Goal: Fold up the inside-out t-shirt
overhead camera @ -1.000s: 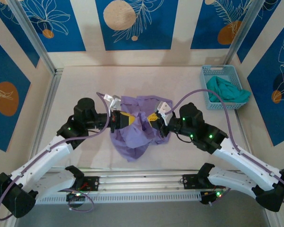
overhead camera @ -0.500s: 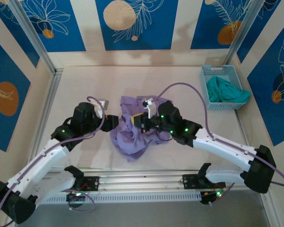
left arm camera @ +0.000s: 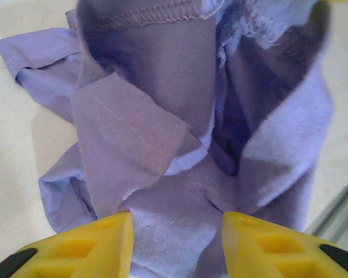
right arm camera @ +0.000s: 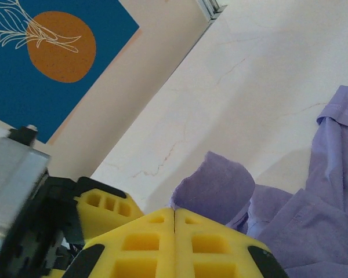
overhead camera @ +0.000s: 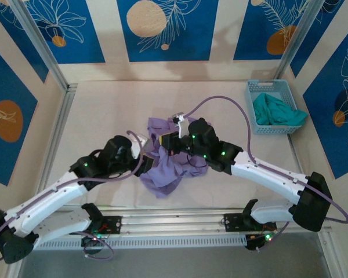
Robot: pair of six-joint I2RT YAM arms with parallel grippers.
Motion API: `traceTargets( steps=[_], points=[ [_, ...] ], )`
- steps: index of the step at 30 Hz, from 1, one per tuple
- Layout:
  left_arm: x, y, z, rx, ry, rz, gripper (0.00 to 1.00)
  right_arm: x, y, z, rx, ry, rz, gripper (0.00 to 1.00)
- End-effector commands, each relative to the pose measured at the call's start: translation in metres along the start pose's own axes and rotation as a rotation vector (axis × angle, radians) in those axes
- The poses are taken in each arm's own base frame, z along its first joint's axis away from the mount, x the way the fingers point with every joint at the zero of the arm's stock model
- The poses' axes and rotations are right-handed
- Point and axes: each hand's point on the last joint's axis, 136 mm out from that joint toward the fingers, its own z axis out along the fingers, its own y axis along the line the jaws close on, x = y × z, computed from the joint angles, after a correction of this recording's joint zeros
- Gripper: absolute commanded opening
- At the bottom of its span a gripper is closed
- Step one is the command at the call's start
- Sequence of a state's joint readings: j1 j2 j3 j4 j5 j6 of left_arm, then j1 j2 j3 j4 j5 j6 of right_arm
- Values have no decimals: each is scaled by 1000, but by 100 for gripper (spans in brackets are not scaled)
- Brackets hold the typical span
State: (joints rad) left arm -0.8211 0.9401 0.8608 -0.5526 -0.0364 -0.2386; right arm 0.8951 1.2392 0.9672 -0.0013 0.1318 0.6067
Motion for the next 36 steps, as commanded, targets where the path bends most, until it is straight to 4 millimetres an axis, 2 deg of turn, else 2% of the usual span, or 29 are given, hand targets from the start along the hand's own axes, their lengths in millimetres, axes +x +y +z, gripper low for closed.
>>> traceTargets(
  steps=[1, 12, 13, 17, 24, 36],
  points=[
    [-32, 6, -3, -70, -93, 111, 43, -12, 3, -7, 3, -32, 13, 0],
    [-43, 7, 19, -92, -96, 198, 46, -11, -4, -13, 6, -39, 27, 0],
    [-44, 6, 21, -93, -95, 200, 45, -11, -5, -13, 7, -40, 29, 0],
    [-50, 2, 26, -72, -105, 194, 30, -10, -7, -14, 12, -37, 32, 0],
    [-53, -7, 13, -4, -150, 159, 5, -12, -18, -22, 43, -57, 36, 0],
    [-49, -29, -11, 166, -202, 102, 5, -25, -32, -42, 91, -85, 17, 0]
  ],
)
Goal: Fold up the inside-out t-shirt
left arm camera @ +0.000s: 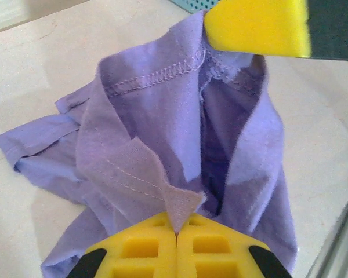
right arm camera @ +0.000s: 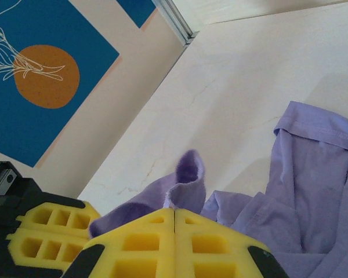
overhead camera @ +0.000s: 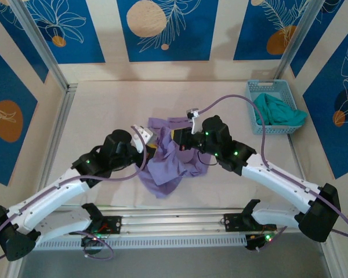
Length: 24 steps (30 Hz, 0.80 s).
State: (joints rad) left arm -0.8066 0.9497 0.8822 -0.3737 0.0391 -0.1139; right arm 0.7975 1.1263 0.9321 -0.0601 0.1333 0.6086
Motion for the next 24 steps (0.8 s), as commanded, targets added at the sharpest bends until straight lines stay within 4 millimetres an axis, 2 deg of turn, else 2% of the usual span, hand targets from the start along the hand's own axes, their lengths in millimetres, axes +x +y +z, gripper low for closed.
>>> traceTargets(
  steps=[1, 6, 8, 12, 16, 20, 24],
  points=[
    [-4, -11, -6, 80, -39, -30, 5, -4, -6, -9, 30, -15, -19, 0],
    [-18, -14, -24, 96, -123, -48, 4, -8, -22, -18, 86, -3, -35, 0],
    [-29, -16, -36, 112, -190, -59, 0, -10, -30, -22, 117, 14, -41, 0],
    [-53, -24, -70, 177, -375, -80, 0, -14, -49, -31, 170, 68, -31, 0],
    [-63, -31, -92, 234, -471, -81, 0, -17, -51, -37, 150, 100, -26, 0],
    [-57, -26, -90, 223, -476, -91, 0, -19, -44, -41, 89, 118, -27, 0],
    [-46, -35, -72, 277, -387, -71, 0, -16, -12, -42, -94, 139, -56, 0]
  ],
)
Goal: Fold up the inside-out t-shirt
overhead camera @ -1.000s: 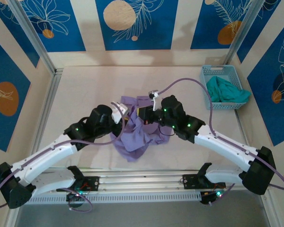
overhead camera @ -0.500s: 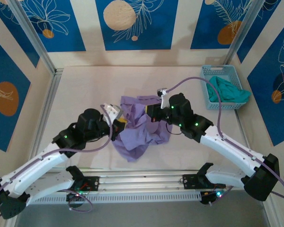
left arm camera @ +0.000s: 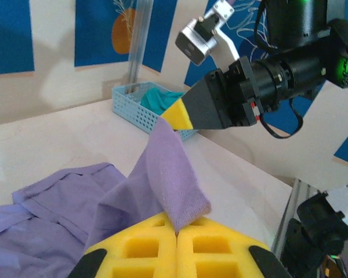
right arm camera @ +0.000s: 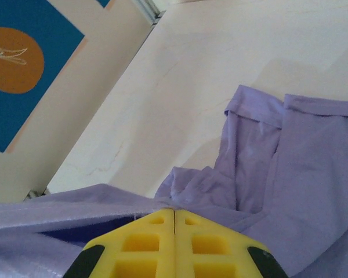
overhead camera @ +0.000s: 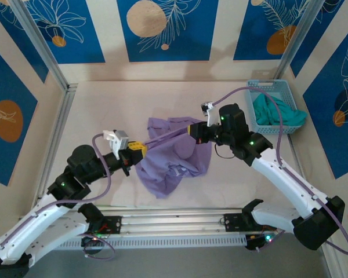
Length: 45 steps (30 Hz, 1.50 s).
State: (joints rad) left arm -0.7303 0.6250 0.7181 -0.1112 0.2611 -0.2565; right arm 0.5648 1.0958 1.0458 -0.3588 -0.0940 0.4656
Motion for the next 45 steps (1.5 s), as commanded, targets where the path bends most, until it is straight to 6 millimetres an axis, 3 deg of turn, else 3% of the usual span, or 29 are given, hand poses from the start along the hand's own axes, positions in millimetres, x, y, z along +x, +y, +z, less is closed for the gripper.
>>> traceTargets(
  steps=[1, 5, 11, 16, 18, 20, 23, 25, 31, 37, 40, 45],
  points=[
    [4, -11, 9, 91, 32, -4, 0, -1, 33, -9, -182, 14, -52, 0],
    [2, -31, 16, 232, 7, -48, 0, 1, 35, -9, -191, 29, -57, 0],
    [-36, -41, -7, 252, -176, -65, 0, 16, -27, -5, 150, 101, -49, 0],
    [-53, -39, -25, 218, -262, -73, 0, 20, -57, -13, 309, 98, -49, 0],
    [-53, -37, -26, 210, -269, -79, 0, 21, -51, -9, 270, 98, -52, 0],
    [-49, -38, -20, 220, -240, -78, 0, 20, -33, -3, 163, 96, -73, 0],
    [-31, -29, -4, 194, -149, -81, 0, 19, -5, 1, -6, 83, -86, 0],
    [-21, -25, 3, 183, -112, -80, 0, 18, 3, 1, -48, 79, -84, 0],
    [-20, -6, 2, 58, -100, -51, 0, 13, -21, -10, 89, 76, -57, 0],
    [-28, -2, 3, 31, -119, -53, 0, 0, -11, -32, 92, 7, -104, 0],
    [-33, -3, 8, 46, -131, -79, 0, -4, -18, -42, 154, -19, -101, 0],
    [-42, 15, 15, -46, -159, -142, 0, 9, -26, -25, 153, 32, -66, 0]
  ],
)
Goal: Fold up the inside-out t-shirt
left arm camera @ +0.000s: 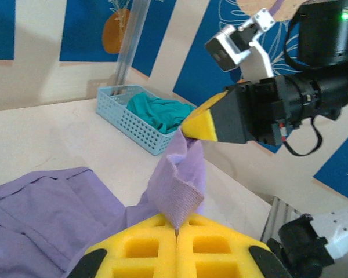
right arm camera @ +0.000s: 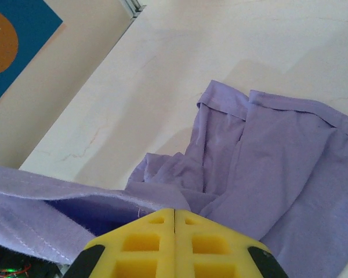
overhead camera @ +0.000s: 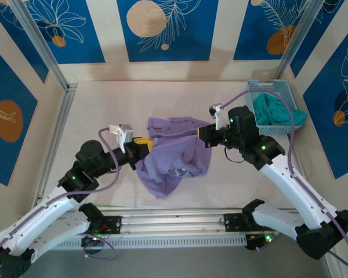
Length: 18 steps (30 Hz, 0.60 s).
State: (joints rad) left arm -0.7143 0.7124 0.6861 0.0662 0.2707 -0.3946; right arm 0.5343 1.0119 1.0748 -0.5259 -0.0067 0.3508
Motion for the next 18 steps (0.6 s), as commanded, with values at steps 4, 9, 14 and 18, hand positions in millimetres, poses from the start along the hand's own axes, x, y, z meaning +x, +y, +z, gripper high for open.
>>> traceTargets(
  steps=[4, 9, 14, 18],
  points=[
    [-35, 38, -13, -277, -78, 17, 0, 8, -1, 35, -31, 92, 40, 26],
    [-22, 73, -40, -506, 3, 87, 0, 0, -48, 52, 116, 55, 91, 50],
    [-10, 84, -52, -567, 32, 98, 0, 18, -122, 104, 329, 188, 169, 68],
    [-5, 84, -51, -560, 49, 102, 0, 34, -152, 154, 397, 322, 162, 68]
  ],
)
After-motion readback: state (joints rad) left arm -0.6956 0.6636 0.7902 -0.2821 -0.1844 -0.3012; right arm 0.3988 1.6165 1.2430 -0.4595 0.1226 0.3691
